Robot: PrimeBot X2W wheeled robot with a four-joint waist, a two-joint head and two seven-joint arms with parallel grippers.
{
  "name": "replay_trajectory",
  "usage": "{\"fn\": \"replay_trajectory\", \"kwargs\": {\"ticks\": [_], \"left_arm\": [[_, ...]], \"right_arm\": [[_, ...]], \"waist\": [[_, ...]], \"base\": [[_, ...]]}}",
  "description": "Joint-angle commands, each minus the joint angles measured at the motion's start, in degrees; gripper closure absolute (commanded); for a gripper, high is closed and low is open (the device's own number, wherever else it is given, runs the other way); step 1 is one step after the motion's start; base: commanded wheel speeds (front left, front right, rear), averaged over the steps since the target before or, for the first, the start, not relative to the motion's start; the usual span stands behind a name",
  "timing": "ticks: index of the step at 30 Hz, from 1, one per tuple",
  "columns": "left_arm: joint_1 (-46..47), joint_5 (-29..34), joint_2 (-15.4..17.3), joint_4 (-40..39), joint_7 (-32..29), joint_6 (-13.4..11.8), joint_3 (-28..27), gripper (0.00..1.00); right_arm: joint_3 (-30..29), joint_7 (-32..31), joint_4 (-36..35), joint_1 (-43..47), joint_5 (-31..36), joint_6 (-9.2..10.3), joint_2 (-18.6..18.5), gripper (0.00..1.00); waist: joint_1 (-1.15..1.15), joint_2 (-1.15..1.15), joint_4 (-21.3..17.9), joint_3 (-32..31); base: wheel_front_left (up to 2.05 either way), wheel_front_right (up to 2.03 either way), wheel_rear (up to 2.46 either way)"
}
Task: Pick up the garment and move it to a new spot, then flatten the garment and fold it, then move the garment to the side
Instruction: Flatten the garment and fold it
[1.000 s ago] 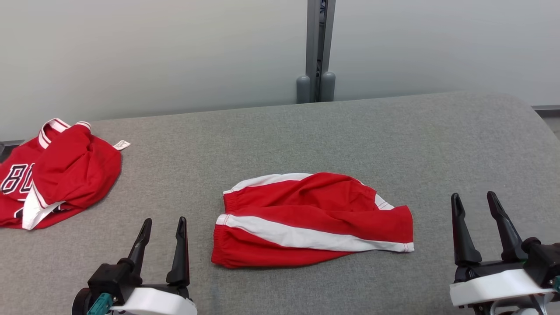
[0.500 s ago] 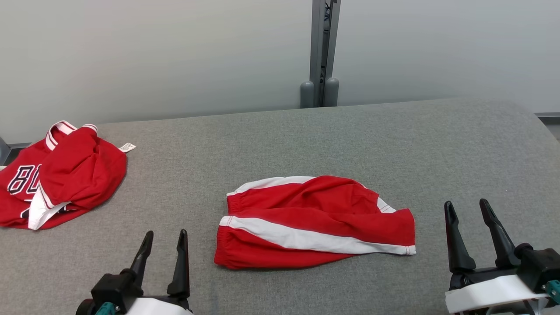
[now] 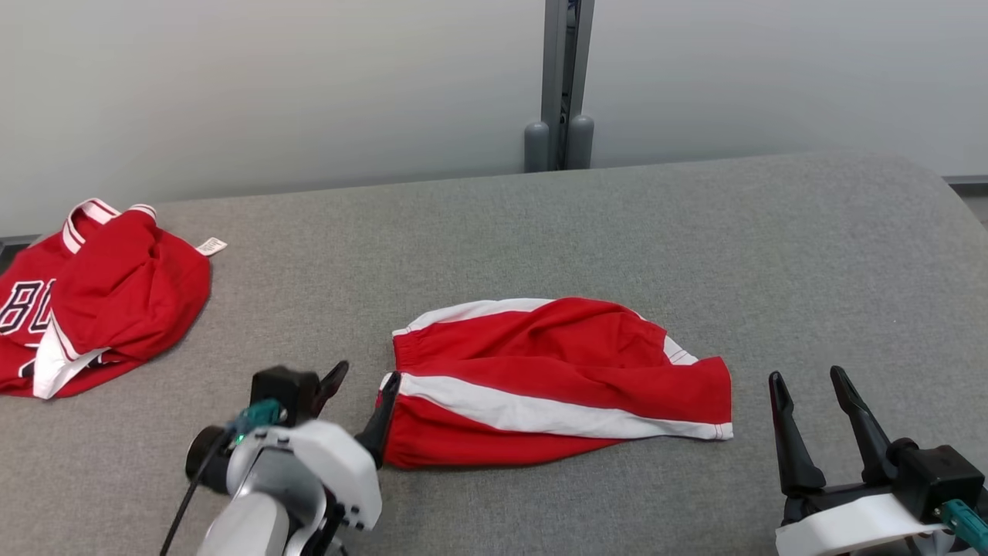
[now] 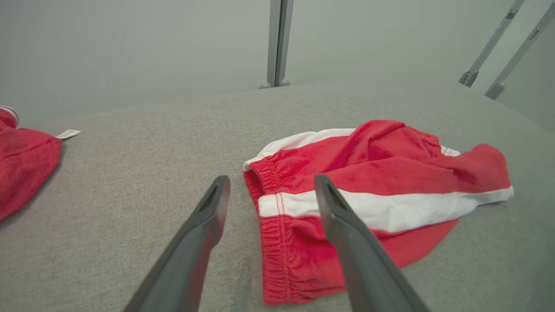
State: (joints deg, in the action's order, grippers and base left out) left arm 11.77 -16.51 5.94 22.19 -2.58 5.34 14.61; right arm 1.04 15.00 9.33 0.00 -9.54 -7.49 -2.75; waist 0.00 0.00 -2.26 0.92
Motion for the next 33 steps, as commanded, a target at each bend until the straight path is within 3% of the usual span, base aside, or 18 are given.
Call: {"fn": "replay_trajectory", "kwargs": {"ticks": [1, 10, 23, 25, 27, 29, 30, 33], "left_arm": [[1.65, -0.76, -0.19, 0.40, -1.31, 0.18, 0.01, 0.00], [10.29, -4.27, -1.69, 6.96, -14.98, -2.10, 0.89, 0.00], [11.64, -5.42, -1.14, 9.48, -21.59, -4.16, 1.31, 0.00], [11.18, -6.04, -1.13, 9.10, -22.67, -3.92, 1.39, 0.20], [10.75, -6.68, -1.28, 8.64, -24.08, -3.78, 1.49, 0.57], [10.41, -7.48, -1.44, 8.05, -25.84, -3.60, 1.71, 0.65], [10.15, -7.68, -1.46, 7.69, -26.63, -3.49, 1.89, 0.75], [9.65, -8.07, -1.22, 6.60, -27.54, -3.84, 1.99, 0.80]], "right_arm": [[0.01, 0.28, 0.02, -0.22, 0.19, -0.02, -0.27, 0.00], [0.64, 0.28, 0.25, -2.15, 0.03, -0.02, -0.28, 0.00], [0.07, 0.28, 0.63, -2.70, -0.08, -0.02, -0.27, 0.00], [0.06, 0.28, 0.67, -2.78, -0.22, -0.02, -0.27, 0.00], [0.07, 0.28, 0.68, -2.80, -0.39, -0.02, -0.27, 0.00], [0.16, 0.28, 0.69, -2.78, -0.54, -0.02, -0.27, 0.00], [0.21, 0.28, 0.70, -2.79, -0.52, -0.02, -0.27, 0.00], [0.31, 0.28, 0.64, -2.85, -0.62, -0.02, -0.27, 0.00]], "waist": [[0.00, 0.00, -0.15, 0.61], [0.00, 0.00, -1.14, 3.71], [0.00, 0.00, -2.10, 4.94], [0.00, 0.00, -2.09, 4.80], [0.00, 0.00, -2.04, 4.67], [0.00, 0.00, -2.01, 4.59], [0.00, 0.00, -2.02, 4.57], [0.00, 0.00, -2.15, 4.60]], "base": [[0.00, 0.00, 0.00], [0.00, 0.00, 0.00], [0.00, 0.00, 0.00], [0.00, 0.00, 0.00], [0.00, 0.00, 0.00], [0.00, 0.00, 0.00], [0.00, 0.00, 0.00], [0.00, 0.00, 0.00]]}}
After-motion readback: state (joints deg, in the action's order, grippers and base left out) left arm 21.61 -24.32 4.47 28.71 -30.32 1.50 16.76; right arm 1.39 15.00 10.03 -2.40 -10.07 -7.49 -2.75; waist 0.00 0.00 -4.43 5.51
